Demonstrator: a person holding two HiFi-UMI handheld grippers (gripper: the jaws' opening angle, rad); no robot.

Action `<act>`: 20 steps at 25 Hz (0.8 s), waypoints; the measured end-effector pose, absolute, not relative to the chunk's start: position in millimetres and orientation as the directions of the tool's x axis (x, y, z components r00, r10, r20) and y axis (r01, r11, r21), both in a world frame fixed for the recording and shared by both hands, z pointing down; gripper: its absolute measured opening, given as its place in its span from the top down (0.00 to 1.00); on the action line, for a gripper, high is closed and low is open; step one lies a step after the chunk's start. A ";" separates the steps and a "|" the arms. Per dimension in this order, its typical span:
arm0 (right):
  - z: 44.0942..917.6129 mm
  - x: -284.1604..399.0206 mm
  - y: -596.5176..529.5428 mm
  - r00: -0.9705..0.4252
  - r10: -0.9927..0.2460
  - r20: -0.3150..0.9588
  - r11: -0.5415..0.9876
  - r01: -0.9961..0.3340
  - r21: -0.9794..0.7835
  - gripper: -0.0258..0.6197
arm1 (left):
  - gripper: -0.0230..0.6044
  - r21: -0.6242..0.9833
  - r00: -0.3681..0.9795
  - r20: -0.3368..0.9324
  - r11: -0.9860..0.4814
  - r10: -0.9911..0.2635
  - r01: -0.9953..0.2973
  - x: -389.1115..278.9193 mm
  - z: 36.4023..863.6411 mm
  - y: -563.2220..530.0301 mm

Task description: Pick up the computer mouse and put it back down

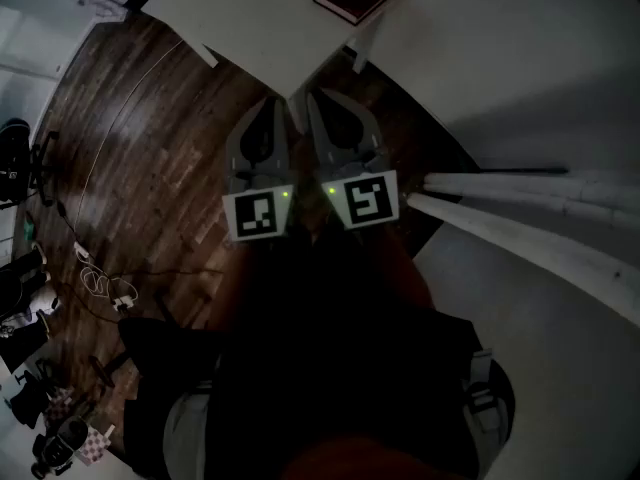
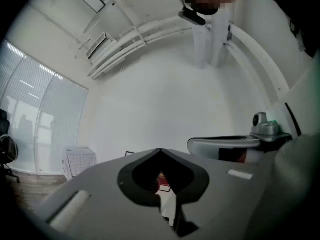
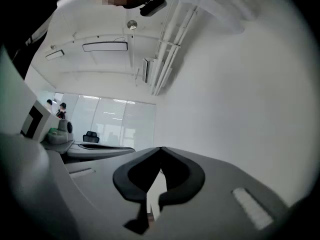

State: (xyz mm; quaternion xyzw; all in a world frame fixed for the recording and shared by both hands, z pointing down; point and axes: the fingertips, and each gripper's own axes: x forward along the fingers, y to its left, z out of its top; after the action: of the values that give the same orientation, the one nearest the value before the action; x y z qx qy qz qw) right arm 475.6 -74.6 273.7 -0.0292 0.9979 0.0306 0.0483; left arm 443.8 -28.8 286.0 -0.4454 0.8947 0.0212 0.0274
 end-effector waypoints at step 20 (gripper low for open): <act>274.3 458.3 -16.4 -0.995 -0.049 -0.085 0.995 -0.056 0.085 0.94 | 0.96 0.033 -0.599 -0.070 0.598 -0.798 -0.801 427.1 288.8 24.8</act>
State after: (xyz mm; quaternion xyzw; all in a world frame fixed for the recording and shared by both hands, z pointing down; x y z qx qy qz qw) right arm 458.3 -16.4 274.3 -0.0263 0.9978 0.0438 0.0414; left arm 427.1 24.8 288.8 -0.4473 0.8935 0.0302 0.0238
